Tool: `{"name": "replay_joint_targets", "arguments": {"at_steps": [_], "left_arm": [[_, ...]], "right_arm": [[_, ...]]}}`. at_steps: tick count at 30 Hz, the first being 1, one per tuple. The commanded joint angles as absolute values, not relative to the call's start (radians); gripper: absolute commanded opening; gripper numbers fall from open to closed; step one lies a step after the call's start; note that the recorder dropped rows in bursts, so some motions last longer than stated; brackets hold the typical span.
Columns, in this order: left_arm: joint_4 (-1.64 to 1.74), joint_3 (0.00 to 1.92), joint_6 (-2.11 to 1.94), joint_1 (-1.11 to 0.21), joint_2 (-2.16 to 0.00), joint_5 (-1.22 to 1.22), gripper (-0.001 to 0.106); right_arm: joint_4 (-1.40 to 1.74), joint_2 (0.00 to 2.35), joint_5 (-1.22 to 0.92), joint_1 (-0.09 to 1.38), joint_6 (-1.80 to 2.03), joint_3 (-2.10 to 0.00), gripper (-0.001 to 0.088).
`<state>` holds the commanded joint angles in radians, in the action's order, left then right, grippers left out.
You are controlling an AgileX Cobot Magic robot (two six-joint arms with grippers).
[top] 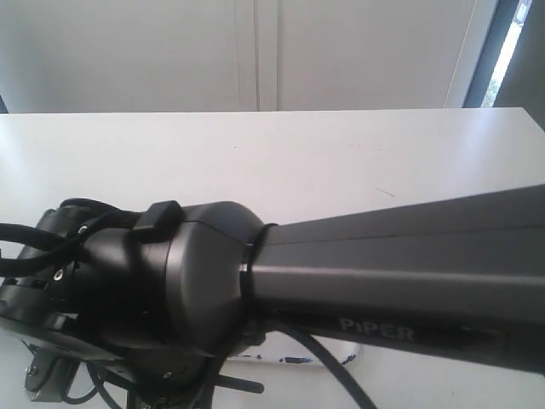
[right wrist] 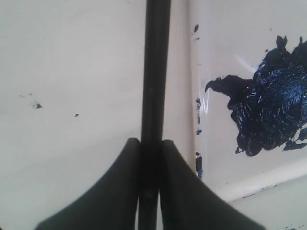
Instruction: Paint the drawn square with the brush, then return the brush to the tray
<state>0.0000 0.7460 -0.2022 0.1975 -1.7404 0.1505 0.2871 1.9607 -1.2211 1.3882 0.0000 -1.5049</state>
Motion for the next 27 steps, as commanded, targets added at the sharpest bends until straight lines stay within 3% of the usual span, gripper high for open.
{"name": "replay_joint_targets", "arguments": {"at_steps": [27], "left_arm": [[0.000, 0.746, -0.198, 0.198, -1.740, 0.152, 0.047]], "right_arm": [[0.483, 1.952, -1.221, 1.354, 0.094, -1.501, 0.0000]]}}
